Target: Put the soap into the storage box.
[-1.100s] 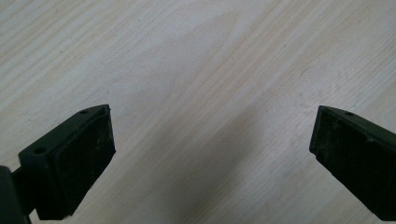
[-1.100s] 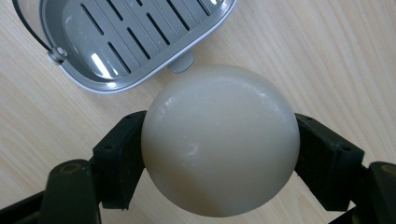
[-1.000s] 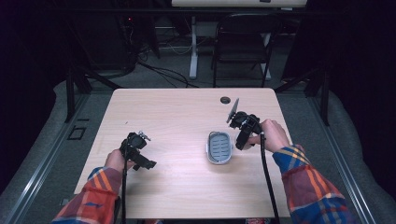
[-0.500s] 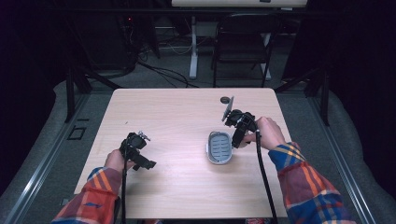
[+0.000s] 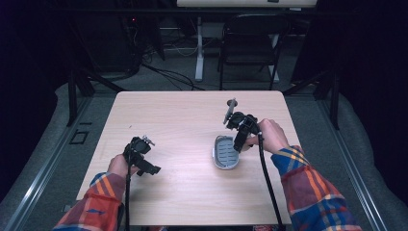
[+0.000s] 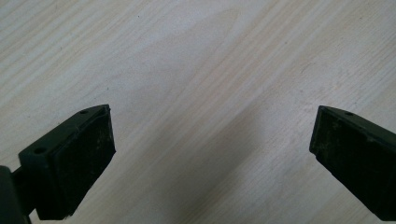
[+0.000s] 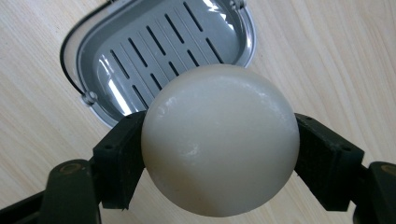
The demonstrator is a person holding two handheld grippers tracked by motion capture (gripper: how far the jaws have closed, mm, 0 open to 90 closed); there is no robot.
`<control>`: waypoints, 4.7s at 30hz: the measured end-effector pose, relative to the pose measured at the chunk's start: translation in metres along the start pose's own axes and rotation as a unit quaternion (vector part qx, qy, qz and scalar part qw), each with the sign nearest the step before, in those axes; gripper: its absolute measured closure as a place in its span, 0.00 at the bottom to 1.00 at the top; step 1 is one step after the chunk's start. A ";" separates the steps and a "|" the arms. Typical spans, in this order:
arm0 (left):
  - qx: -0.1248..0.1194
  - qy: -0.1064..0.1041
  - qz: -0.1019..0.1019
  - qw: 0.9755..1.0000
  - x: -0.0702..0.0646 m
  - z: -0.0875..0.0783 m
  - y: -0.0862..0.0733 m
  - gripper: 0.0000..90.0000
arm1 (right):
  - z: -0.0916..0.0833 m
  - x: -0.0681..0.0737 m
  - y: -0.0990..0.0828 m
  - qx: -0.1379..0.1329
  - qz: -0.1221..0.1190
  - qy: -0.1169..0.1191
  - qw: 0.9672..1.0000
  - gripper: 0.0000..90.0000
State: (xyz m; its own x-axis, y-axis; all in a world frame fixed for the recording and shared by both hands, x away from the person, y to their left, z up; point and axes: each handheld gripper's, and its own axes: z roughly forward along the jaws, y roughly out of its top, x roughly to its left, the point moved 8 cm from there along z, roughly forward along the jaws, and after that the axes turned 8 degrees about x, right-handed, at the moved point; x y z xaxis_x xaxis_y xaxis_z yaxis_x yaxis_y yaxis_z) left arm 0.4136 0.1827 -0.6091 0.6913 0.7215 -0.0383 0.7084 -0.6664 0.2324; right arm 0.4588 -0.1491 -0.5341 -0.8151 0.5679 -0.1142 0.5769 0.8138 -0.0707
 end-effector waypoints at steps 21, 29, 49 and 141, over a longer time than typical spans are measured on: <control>-0.001 0.000 0.001 1.000 0.000 0.000 0.000 0.00 | 0.011 0.018 0.034 0.003 -0.027 0.013 1.000 0.26; -0.002 0.000 0.000 1.000 0.000 0.000 0.000 0.00 | 0.017 0.024 0.042 0.009 -0.036 0.017 0.999 0.26; -0.002 0.000 0.000 1.000 0.000 0.000 0.000 0.00 | 0.037 0.029 0.046 0.026 -0.039 0.022 0.999 0.26; 0.002 0.004 0.000 1.000 -0.001 0.000 0.000 0.00 | 0.045 -0.012 -0.127 -0.042 0.082 0.008 0.996 0.05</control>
State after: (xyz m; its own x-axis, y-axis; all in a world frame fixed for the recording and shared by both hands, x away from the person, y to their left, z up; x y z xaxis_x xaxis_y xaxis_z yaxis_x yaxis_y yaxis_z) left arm 0.4131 0.1821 -0.6091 0.6908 0.7224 -0.0314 0.7086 -0.6676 0.2285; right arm 0.3977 -0.2646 -0.5683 -0.7118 0.6949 -0.1017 0.6960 0.7174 0.0306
